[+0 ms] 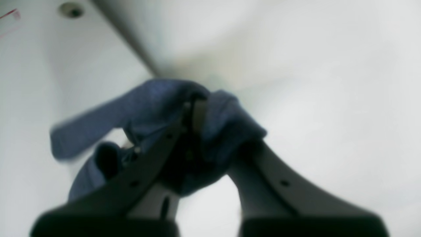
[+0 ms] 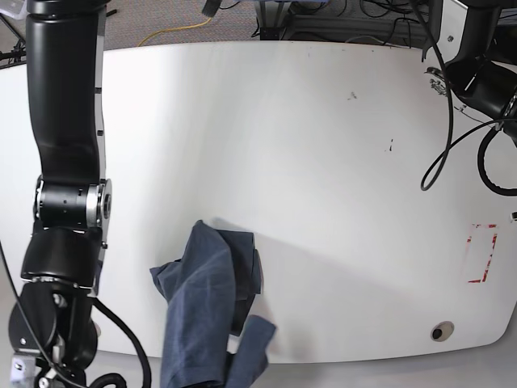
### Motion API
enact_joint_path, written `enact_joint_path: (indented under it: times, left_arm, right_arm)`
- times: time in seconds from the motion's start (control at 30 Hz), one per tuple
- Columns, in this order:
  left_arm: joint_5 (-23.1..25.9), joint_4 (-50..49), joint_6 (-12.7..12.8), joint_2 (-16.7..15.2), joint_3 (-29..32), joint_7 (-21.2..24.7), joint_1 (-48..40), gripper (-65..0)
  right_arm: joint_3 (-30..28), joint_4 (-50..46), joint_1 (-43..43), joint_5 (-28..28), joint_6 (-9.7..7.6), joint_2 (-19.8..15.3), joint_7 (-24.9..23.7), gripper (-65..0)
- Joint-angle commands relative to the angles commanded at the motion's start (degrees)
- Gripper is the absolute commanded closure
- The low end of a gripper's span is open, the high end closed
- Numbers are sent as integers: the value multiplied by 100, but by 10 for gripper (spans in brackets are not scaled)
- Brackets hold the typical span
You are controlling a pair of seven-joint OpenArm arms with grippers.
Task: Fold the T-shirt properly
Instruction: 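Swing the held T-shirt with the right gripper across the table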
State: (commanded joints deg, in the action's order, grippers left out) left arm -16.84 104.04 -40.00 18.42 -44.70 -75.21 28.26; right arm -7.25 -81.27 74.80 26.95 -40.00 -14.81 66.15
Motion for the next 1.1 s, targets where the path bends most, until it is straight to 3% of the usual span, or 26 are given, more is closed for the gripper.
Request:
enact_joint_path:
  times: [0.2, 0.5, 0.67, 0.87, 1.1]
  left_arm:
    - [35, 0, 0, -114, 290, 299, 0, 0]
    - [35, 9, 0, -176, 519, 396, -123, 0]
    - [44, 0, 0, -237, 501, 404, -220, 0]
    - [44, 0, 0, -211, 466, 404, -220, 0]
    - [44, 35, 0, -35, 457, 404, -273, 0]
  right_arm:
    - [0, -571, -1304, -229, 13, -431, -888, 0]
    - [0, -958, -2509, -1371, 101, -387, -1829, 0]
    - [0, -976, -2957, -2259, 110, 185, -2198, 0]
    - [-9, -949, -3045, -3692, 110, 1363, -2558, 0]
    - [-70, -870, -2482, -4273, 84, 2330, -2593, 0]
